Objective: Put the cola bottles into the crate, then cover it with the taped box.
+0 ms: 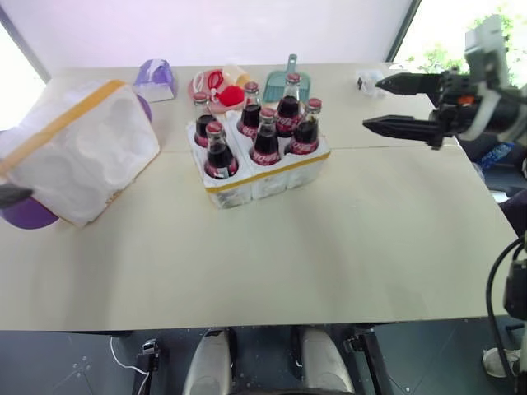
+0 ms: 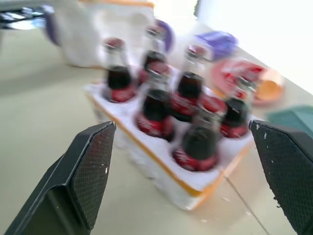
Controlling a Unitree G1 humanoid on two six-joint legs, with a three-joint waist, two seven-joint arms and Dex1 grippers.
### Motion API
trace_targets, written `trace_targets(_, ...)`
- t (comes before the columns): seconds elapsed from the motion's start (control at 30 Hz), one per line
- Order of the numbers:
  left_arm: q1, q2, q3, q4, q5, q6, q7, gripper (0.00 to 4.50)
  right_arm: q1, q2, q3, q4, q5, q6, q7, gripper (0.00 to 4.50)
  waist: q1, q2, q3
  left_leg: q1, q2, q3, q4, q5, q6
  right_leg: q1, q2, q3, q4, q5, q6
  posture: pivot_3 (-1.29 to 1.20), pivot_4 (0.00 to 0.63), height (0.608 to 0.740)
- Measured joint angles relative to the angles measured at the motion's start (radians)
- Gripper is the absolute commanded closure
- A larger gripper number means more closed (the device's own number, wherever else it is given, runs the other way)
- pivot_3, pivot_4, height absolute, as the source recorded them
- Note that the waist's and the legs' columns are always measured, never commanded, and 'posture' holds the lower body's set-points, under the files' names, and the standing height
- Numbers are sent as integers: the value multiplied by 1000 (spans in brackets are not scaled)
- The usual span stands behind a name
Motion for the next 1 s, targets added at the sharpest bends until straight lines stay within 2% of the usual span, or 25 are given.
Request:
trace_targets(0.13, -17, 71, -91, 200, 86, -119, -67, 0, -41, -14, -24, -66, 87, 54, 37, 30, 0, 0, 0, 0, 0, 1, -2, 0, 0, -1, 0, 0, 0, 0, 0, 0, 150, 736)
trace_targets(0.27, -158, 64, -322, 327, 98, -210, -27, 0, -43, -14, -21, -121, 113, 71, 38, 30, 4, 0, 0, 0, 0, 1, -3, 0, 0, -2, 0, 0, 1, 0, 0, 0, 150, 736)
trace_targets(0.33, -261, 42, -443, 366, 112, -246, -6, 0, -42, -17, -22, -156, 136, 79, 40, 30, 6, 0, 0, -1, 0, 1, -2, 0, 0, -2, 0, 0, 1, 0, 0, 0, 150, 736)
trace_targets(0.4, -346, 12, -501, 393, 132, -267, 8, 0, -43, -20, -24, -167, 145, 87, 37, 30, 9, 0, 0, 0, 0, 1, -2, 0, 0, -1, 0, 1, 1, 0, 0, 0, 150, 736)
trace_targets(0.43, -442, -31, -582, 428, 164, -296, 30, 0, -43, -22, -25, -187, 162, 101, 28, 30, 10, 0, 0, 0, 0, 1, -1, 0, 0, -1, 0, 0, 2, 0, 0, 0, 150, 736)
trace_targets(0.53, -620, -121, -726, 530, 249, -340, 52, 0, -43, -27, -36, -215, 179, 117, 8, 30, 9, -2, -1, -1, 0, 1, 2, 0, 0, -1, 0, 0, 4, 0, 1, 0, 150, 736)
trace_targets(0.57, -640, -131, -739, 543, 262, -347, 54, 0, -44, -26, -37, -218, 182, 117, 5, 30, 9, -2, -1, -1, 0, 1, 2, 0, 0, -1, 0, 0, 4, 0, 1, 0, 150, 736)
trace_targets(0.67, -823, -204, -842, 679, 357, -404, 91, 0, -36, -28, -46, -248, 202, 126, -19, 30, 10, -4, -2, -1, 0, 1, 4, 0, 0, 0, 0, 0, 5, 0, 1, 0, 150, 736)
trace_targets(0.83, -966, -264, -919, 841, 458, -484, 128, 0, -18, -30, -49, -271, 217, 131, -54, 30, 7, -4, -2, -1, 0, 1, 5, 0, 0, 0, 0, 0, 6, 0, 1, 0, 150, 736)
trace_targets(0.87, -992, -277, -922, 868, 472, -494, 132, 546, -9, -31, -51, -272, 218, 131, -60, 0, 8, -4, -2, -1, 0, 1, 5, 0, 0, 0, 0, 0, 6, 0, 1, 0, 150, 736)
trace_targets(0.93, -1014, -286, -924, 890, 485, -502, 129, 1293, -2, -31, -52, -273, 219, 131, -69, 0, 8, -4, -2, -1, 0, 1, 5, 0, 0, 0, 0, 0, 6, 0, 1, 0, 150, 736)
trace_targets(1.0, -1031, -288, -930, 905, 502, -516, 119, 2373, 4, -31, -54, -278, 219, 131, -80, 0, 7, -4, -2, -1, 0, 1, 5, 0, 0, 0, 0, 0, 6, 0, 1, 0, 150, 736)
